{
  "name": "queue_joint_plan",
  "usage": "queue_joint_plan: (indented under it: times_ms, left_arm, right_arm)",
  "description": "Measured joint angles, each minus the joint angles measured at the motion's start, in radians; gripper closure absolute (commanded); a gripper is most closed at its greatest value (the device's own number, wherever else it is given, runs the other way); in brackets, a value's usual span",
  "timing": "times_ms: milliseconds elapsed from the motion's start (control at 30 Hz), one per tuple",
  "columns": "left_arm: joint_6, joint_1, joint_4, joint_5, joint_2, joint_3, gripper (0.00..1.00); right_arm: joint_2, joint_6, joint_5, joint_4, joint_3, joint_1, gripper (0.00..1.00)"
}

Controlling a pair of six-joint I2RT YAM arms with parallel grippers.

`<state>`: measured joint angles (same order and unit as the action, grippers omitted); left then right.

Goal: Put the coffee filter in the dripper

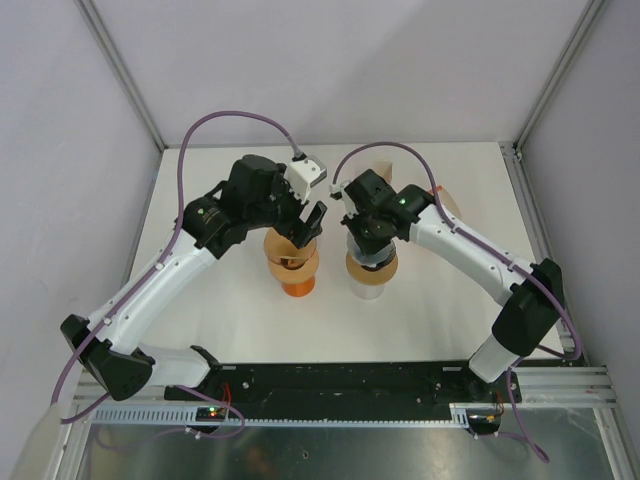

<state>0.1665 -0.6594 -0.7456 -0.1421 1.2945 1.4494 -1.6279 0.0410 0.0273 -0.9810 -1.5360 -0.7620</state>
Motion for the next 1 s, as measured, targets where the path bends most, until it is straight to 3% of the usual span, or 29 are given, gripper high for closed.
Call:
queue_joint_plan:
  times_ms: [300, 467, 600, 1000]
  left_arm:
    - [-0.001, 0.001, 0.001, -0.050, 0.000, -0.004, 0.14]
    - [-0.029, -0.006, 0.002, -0.107, 0.015, -0.003, 0.19]
    - [-0.068, -0.020, 0.002, -0.129, 0.078, 0.025, 0.23]
    - [-0.167, -0.048, 0.062, -0.123, 0.184, 0.122, 0.33]
  right_arm:
    - [0.009, -0.016, 0.021, -0.023, -0.036, -0.002, 0.92]
    - [0.011, -0.016, 0.026, -0.050, -0.062, -0.002, 0.73]
    - [0.032, -0.018, 0.020, -0.055, -0.100, -0.002, 0.64]
    - [0.233, 0.024, 0.051, -0.022, -0.101, -0.002, 0.51]
